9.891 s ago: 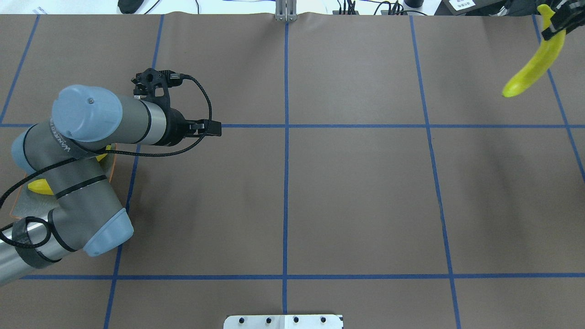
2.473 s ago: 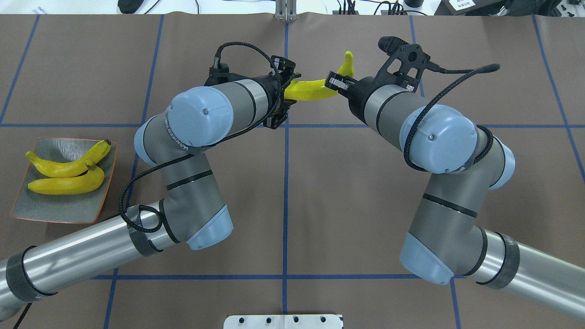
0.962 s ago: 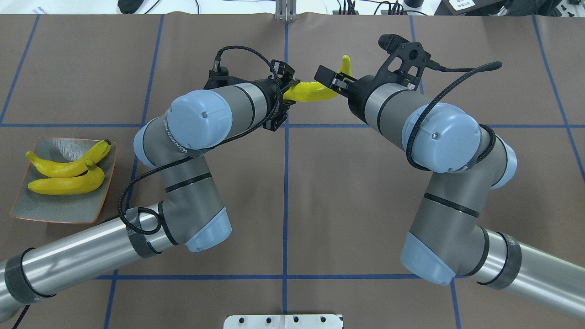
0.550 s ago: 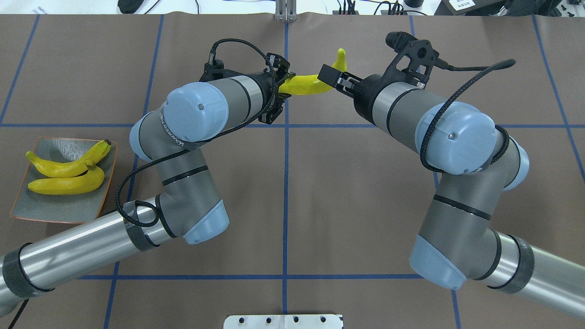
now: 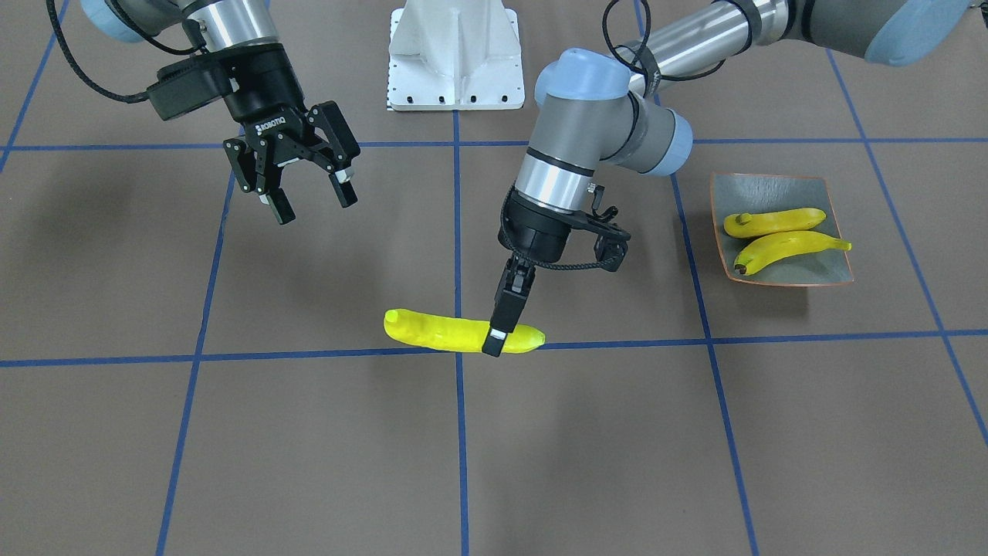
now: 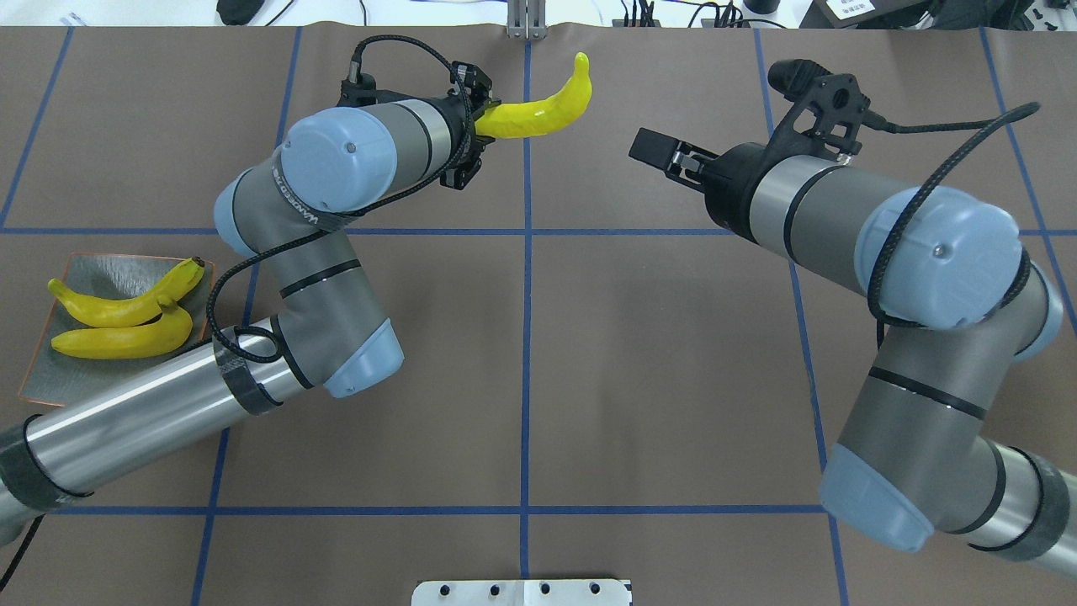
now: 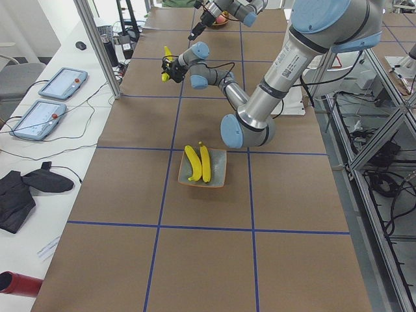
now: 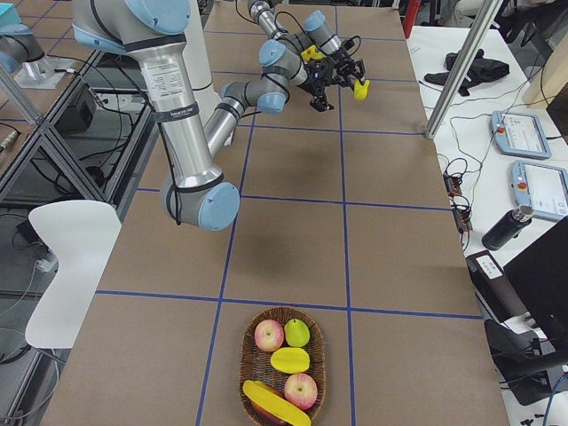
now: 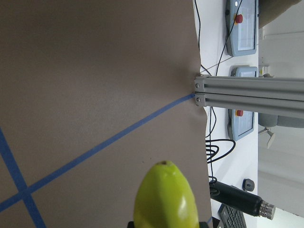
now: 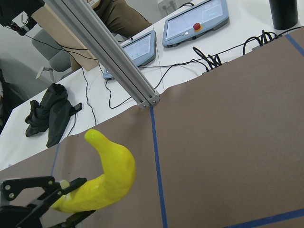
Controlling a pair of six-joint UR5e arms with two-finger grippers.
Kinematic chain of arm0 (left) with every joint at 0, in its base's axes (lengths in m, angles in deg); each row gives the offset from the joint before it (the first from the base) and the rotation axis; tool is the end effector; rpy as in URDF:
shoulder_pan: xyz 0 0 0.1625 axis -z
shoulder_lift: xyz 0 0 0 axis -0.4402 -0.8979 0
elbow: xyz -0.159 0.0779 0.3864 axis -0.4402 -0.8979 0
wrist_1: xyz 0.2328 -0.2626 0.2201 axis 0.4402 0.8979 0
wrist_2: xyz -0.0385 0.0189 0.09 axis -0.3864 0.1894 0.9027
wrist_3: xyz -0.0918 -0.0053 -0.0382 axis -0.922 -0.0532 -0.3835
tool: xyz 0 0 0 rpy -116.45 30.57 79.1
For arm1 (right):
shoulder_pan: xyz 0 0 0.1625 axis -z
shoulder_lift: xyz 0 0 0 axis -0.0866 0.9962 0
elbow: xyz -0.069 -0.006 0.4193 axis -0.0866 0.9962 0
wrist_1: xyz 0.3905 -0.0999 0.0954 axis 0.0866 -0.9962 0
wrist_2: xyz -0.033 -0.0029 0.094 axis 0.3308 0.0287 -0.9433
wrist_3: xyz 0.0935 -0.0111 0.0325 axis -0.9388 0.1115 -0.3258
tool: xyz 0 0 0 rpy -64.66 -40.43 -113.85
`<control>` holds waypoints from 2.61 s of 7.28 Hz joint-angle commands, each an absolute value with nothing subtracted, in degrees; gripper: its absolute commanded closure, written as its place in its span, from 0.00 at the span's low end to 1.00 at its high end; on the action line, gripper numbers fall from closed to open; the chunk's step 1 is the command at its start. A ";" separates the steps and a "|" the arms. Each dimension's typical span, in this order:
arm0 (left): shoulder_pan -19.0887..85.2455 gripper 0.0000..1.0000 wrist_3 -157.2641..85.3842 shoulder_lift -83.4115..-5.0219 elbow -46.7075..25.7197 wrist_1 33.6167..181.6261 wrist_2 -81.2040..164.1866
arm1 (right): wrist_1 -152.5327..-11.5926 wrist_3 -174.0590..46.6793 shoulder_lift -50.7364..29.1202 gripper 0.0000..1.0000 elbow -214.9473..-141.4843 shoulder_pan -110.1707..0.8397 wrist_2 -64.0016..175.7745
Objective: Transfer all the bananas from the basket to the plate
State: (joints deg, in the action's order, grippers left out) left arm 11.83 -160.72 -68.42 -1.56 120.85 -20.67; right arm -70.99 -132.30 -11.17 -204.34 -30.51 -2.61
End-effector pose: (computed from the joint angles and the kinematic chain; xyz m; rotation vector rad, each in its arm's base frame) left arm 0.4894 -0.5646 0.1682 -0.0429 1.4487 -1.3518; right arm -0.3421 -0.4257 0.1933 0.5717 -1.1821 0.5517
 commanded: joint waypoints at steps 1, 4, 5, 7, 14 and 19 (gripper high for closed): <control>18.14 1.00 -154.31 -67.69 -0.73 117.41 -29.89 | -72.02 -127.65 -9.00 0.00 -204.06 -39.45 -15.32; 22.39 1.00 -141.85 -50.70 -16.06 115.98 -39.37 | -72.02 -111.49 -8.46 0.00 -194.33 -54.58 -32.92; 22.75 1.00 -140.23 -44.55 -22.29 114.23 -39.46 | -72.02 -106.74 -8.28 0.00 -191.51 -57.32 -36.54; 26.33 1.00 -134.26 -32.60 -35.22 108.61 -44.61 | -71.94 -103.36 -8.19 0.00 -187.90 -60.23 -39.38; 31.89 1.00 -124.92 -8.54 -31.86 123.53 -49.65 | -71.85 -98.17 -8.19 0.00 -183.31 -62.53 -44.31; 27.96 1.00 -125.10 -7.75 -31.67 123.35 -52.38 | -71.94 -98.17 -8.19 0.00 -183.22 -62.45 -44.31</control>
